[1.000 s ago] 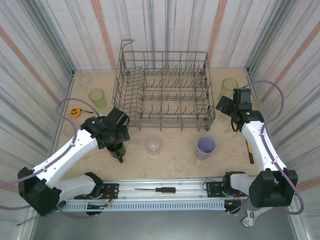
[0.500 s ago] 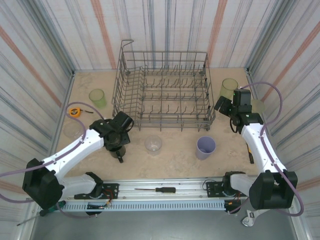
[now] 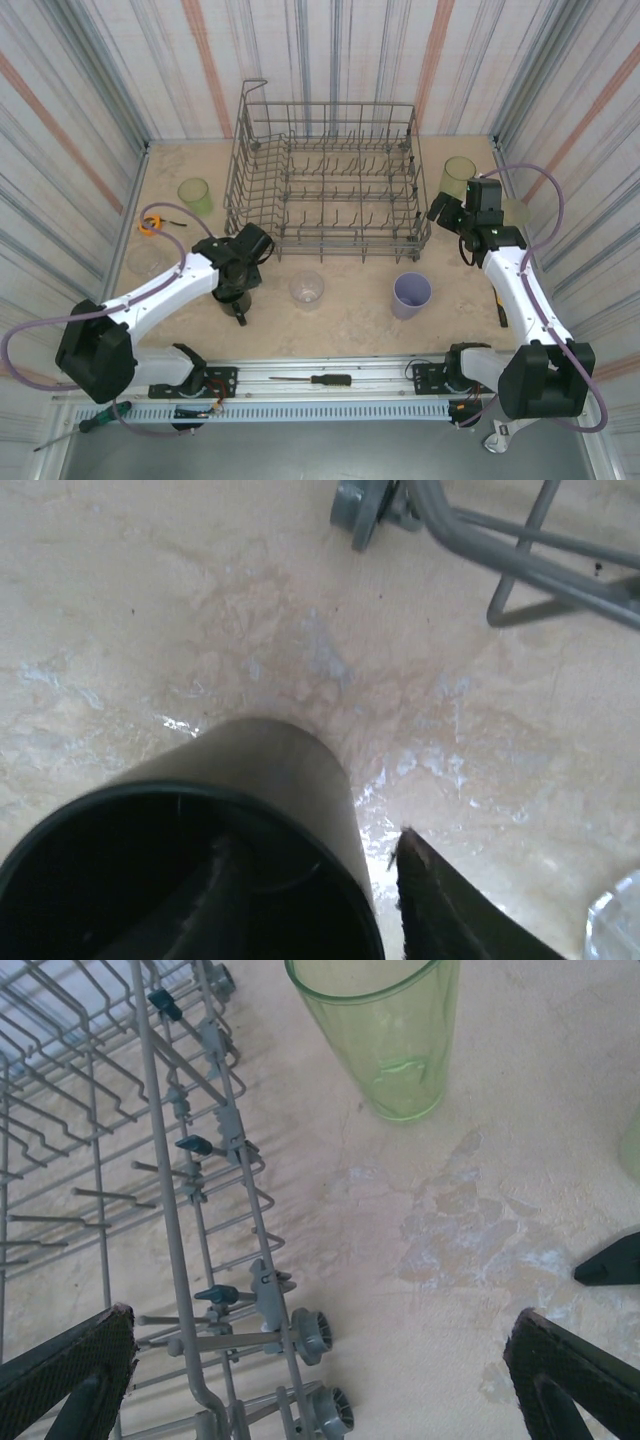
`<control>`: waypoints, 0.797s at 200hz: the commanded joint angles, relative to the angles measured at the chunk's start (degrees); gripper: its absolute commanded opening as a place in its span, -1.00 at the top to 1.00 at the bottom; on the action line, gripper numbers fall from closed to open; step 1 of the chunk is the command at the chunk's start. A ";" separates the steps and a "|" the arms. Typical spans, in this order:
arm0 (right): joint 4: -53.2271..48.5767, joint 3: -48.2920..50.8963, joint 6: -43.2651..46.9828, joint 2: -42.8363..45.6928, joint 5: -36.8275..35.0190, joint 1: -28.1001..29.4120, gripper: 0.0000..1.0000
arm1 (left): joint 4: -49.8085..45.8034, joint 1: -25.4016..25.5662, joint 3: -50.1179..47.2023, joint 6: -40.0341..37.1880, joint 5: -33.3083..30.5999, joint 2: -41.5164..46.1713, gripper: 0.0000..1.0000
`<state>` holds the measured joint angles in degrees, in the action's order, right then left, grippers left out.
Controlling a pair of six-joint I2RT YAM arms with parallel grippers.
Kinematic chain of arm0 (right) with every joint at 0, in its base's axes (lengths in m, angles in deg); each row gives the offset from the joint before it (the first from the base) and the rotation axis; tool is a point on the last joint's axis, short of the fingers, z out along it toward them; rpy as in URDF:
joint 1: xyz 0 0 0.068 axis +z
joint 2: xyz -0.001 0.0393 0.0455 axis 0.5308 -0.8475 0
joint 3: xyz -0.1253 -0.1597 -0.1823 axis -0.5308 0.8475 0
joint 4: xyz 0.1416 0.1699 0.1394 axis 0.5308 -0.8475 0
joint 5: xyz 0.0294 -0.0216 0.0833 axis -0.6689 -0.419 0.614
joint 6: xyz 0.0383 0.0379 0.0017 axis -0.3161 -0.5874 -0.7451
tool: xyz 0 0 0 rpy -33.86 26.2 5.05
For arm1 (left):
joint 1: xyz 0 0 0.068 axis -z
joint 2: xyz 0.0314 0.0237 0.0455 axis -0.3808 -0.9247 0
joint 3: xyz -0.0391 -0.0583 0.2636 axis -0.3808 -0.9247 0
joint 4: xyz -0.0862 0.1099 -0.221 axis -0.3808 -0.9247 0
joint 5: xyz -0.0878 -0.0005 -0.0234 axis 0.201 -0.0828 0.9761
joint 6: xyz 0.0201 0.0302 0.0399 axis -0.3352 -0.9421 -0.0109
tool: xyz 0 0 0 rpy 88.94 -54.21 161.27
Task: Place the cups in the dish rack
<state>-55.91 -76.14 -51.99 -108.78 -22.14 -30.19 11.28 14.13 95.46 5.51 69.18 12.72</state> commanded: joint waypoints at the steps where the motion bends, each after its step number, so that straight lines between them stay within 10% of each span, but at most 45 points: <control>1: 0.41 0.42 0.66 1.25 0.83 -0.27 -0.97 | -1.51 0.44 -0.12 0.42 -0.86 -2.20 0.53; 23: 0.46 0.39 0.68 1.08 1.22 -0.38 -0.97 | -2.10 0.49 1.10 -0.75 -0.05 -3.49 1.00; 159: -1.09 -1.46 0.22 0.21 3.34 -1.00 -0.97 | -15.71 1.03 5.00 -0.36 -7.09 5.43 1.00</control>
<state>-55.91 -76.14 -51.99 -108.76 -20.39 -30.69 1.57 14.87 98.13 4.92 67.78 15.13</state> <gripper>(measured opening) 0.986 0.088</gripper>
